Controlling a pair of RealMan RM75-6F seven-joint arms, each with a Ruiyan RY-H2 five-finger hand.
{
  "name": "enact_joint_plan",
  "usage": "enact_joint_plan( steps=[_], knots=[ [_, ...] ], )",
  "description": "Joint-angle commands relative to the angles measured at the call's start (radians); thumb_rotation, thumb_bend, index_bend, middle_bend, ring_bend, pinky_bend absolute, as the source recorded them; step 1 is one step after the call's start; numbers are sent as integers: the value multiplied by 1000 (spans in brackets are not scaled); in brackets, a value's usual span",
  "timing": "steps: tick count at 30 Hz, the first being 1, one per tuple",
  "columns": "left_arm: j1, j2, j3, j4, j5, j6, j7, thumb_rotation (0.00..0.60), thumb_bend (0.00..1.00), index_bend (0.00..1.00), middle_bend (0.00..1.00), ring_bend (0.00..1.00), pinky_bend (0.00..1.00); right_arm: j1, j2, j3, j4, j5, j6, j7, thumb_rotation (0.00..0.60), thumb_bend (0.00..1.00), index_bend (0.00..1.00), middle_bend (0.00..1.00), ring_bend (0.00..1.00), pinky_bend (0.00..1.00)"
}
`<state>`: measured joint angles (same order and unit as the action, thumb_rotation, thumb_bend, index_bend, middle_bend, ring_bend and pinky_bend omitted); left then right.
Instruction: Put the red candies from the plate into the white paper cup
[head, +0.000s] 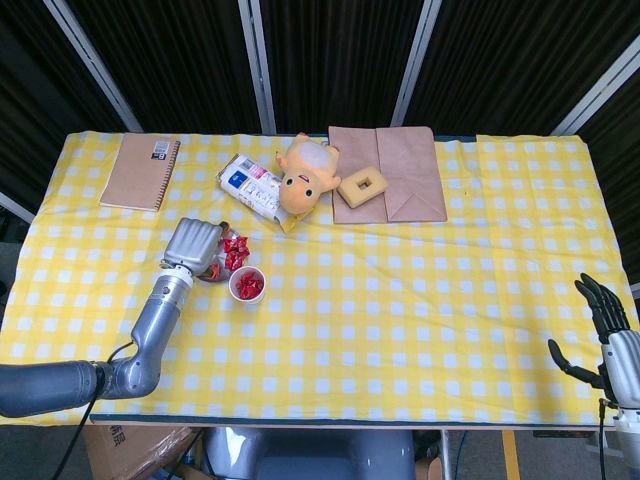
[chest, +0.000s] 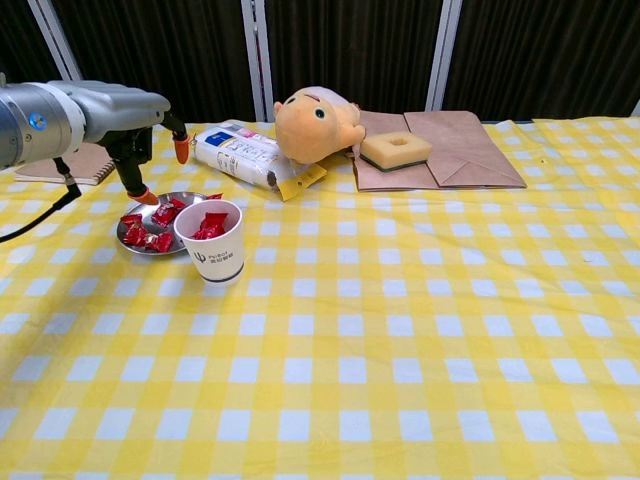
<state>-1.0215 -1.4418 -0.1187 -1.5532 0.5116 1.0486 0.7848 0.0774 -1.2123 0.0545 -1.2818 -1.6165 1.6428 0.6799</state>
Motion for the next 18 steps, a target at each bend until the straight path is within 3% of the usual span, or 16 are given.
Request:
enact_joint_plan(
  steps=[1, 11, 18],
  knots=[
    [4, -30, 12, 62, -32, -28, 8, 600, 217, 330, 944, 1000, 988, 1, -1, 0, 0, 1, -2, -2, 600, 424, 0, 0, 0, 0],
    [-10, -93, 56, 191, -22, -117, 49, 600, 218, 365, 943, 1000, 988, 2, -1, 0, -1, 4, -8, -5, 600, 424, 0, 0, 0, 0],
    [-13, -132, 47, 248, 16, -149, 23, 600, 232, 366, 944, 1000, 988, 2, -1, 0, -1, 5, -9, -2, 600, 423, 0, 0, 0, 0]
  ],
)
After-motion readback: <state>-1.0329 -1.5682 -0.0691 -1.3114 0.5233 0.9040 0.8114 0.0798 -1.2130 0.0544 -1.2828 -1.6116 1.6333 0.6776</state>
